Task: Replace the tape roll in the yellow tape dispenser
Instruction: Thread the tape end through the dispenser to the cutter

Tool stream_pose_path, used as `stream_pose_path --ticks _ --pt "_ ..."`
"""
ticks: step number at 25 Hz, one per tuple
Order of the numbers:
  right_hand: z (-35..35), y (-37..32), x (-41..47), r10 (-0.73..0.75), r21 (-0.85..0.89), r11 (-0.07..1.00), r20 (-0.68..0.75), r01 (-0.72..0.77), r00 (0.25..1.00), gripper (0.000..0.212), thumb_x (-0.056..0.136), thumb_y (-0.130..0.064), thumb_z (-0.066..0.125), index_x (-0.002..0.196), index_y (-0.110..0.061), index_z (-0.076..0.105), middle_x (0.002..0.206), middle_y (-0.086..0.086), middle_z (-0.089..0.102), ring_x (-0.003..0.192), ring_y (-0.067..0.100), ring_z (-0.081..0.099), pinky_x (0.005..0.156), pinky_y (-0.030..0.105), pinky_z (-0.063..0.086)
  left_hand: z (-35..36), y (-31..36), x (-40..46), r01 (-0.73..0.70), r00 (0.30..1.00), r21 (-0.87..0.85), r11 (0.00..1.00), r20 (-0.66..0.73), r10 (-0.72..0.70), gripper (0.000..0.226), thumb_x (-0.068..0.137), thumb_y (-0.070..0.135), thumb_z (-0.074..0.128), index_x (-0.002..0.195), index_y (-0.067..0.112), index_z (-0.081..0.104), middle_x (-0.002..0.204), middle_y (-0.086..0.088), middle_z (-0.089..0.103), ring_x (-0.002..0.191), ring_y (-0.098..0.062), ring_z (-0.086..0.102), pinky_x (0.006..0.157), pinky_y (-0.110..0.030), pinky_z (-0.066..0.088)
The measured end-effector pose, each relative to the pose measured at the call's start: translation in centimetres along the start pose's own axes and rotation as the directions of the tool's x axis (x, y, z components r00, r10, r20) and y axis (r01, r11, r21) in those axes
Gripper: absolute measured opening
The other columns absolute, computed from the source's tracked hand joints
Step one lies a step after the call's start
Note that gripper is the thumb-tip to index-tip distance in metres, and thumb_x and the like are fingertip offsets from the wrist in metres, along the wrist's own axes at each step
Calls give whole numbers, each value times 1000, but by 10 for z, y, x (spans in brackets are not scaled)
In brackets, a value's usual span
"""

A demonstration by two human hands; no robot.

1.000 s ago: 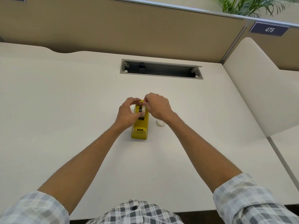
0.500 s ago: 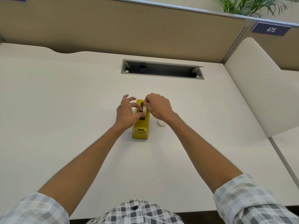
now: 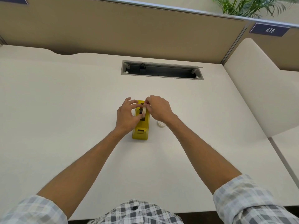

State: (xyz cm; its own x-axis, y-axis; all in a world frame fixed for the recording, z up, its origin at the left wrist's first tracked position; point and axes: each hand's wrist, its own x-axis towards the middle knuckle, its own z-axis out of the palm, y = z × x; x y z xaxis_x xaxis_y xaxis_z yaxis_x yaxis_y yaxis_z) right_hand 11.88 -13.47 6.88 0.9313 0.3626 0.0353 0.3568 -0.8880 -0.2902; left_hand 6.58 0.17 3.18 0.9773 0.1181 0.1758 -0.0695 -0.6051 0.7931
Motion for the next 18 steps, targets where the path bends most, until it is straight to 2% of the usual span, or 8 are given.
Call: stream_pose_path --ticks 3,6,9,11,14,16,18 --pt "-1 1 -2 0 22 1000 -1 0 1000 20 98 -24 50 100 -14 67 97 3 68 81 21 62 69 36 52 0 0 -6 -119 993 59 991 -8 120 27 81 21 73 108 18 72 126 -3 63 134 -23 43 105 -50 38" --pt "-1 2 -5 2 39 999 -3 -2 1000 19 98 -24 49 101 -15 66 96 3 68 80 20 61 63 31 45 1 -4 -14 -258 964 215 942 0 264 27 85 17 68 111 14 71 124 -8 64 129 -27 49 99 -47 43" --pt "1 2 -10 0 65 998 -31 2 1000 19 98 -24 49 99 -14 65 97 2 67 82 21 61 65 33 47 2 -7 -18 -312 943 281 908 -27 332 21 88 18 65 107 12 73 117 -7 68 124 -26 54 95 -42 43" --pt "4 1 -15 -16 78 997 -63 21 998 18 98 -24 49 98 -14 65 99 1 66 83 21 61 66 33 47 3 -7 -17 -262 961 174 949 -48 274 19 89 20 64 104 13 74 115 -5 68 119 -22 57 93 -42 46" --pt "6 1 -21 -35 90 995 -100 44 994 18 98 -24 49 99 -15 65 100 0 65 86 19 60 69 35 49 5 -5 -16 -126 990 -125 984 -77 117 13 87 21 67 98 16 73 116 0 66 117 -13 55 95 -36 48" --pt "6 1 -24 -39 91 995 -113 49 993 19 98 -25 50 99 -15 66 100 0 65 88 19 59 70 37 51 6 -4 -13 -57 997 -196 979 -68 44 15 85 19 69 100 18 71 120 1 65 123 -12 51 101 -37 44" --pt "7 1 -26 -40 98 994 -121 52 992 19 97 -25 50 98 -16 66 98 -1 65 87 18 59 69 36 51 5 -4 -10 14 1000 -183 983 -10 -17 30 86 21 67 116 22 64 134 -1 57 131 -14 45 106 -37 41"
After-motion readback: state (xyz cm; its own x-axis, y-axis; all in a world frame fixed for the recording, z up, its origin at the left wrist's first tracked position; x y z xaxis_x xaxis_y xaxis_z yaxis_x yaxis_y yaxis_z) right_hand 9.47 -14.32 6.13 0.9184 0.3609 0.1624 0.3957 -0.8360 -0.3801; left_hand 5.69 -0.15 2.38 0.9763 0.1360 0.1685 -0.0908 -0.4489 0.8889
